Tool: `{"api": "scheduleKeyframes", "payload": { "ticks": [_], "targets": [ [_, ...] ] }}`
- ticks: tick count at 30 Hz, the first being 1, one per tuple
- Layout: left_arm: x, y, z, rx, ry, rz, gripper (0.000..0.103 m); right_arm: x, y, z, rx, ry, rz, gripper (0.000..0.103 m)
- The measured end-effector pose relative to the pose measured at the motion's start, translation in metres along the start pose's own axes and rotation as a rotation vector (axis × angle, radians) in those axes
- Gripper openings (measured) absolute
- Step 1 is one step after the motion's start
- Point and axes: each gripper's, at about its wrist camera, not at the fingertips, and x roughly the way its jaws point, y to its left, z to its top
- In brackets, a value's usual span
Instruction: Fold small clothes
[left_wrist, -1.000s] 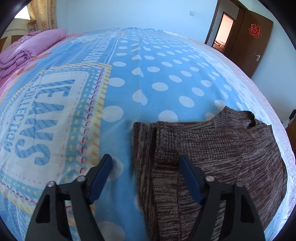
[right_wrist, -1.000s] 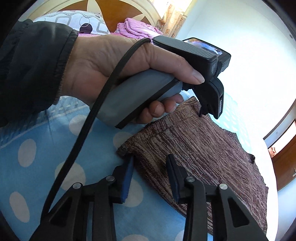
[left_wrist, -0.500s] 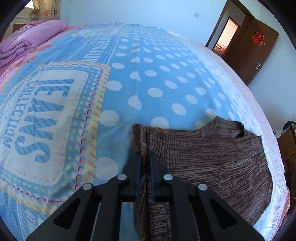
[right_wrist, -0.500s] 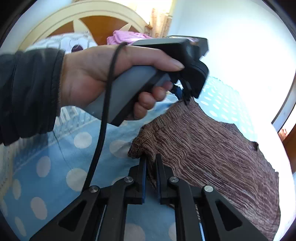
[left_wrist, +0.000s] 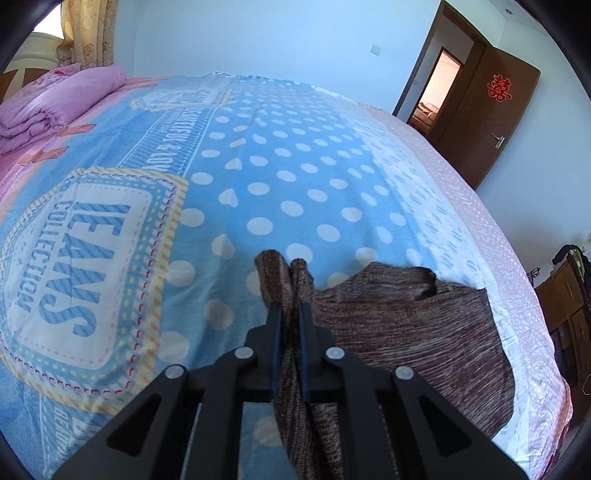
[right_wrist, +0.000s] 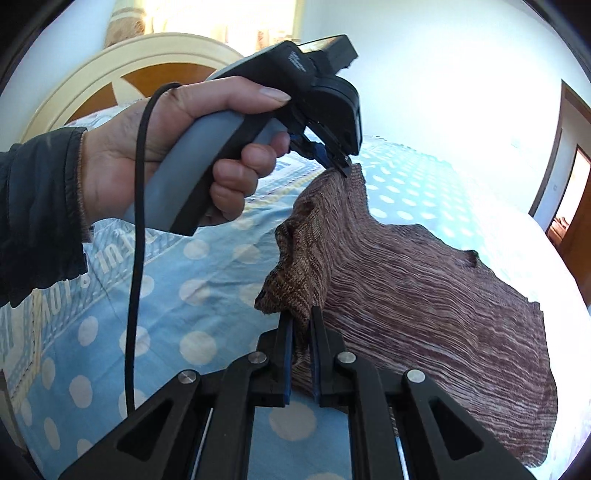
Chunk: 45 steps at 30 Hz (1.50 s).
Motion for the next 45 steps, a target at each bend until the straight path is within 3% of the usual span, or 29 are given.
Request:
{"api": "scheduleKeyframes", "payload": {
  "ticks": [16, 28, 45],
  "targets": [
    [-0.014, -0.061, 0.009, 0.061, -0.038, -0.029, 0.009, -0.035, -0.057, -0.007, 0.147, -0.038, 0.024, 0.006],
    [-0.016, -0.116, 0.016, 0.100, -0.051, -0.067, 0.009, -0.066, -0.101, -0.020, 0.217, -0.049, -0.006, 0.006],
    [0.018, -0.206, 0.011, 0.204, 0.000, -0.128, 0.009, -0.092, -0.160, -0.060, 0.356, -0.005, -0.004, 0.003]
  ]
}}
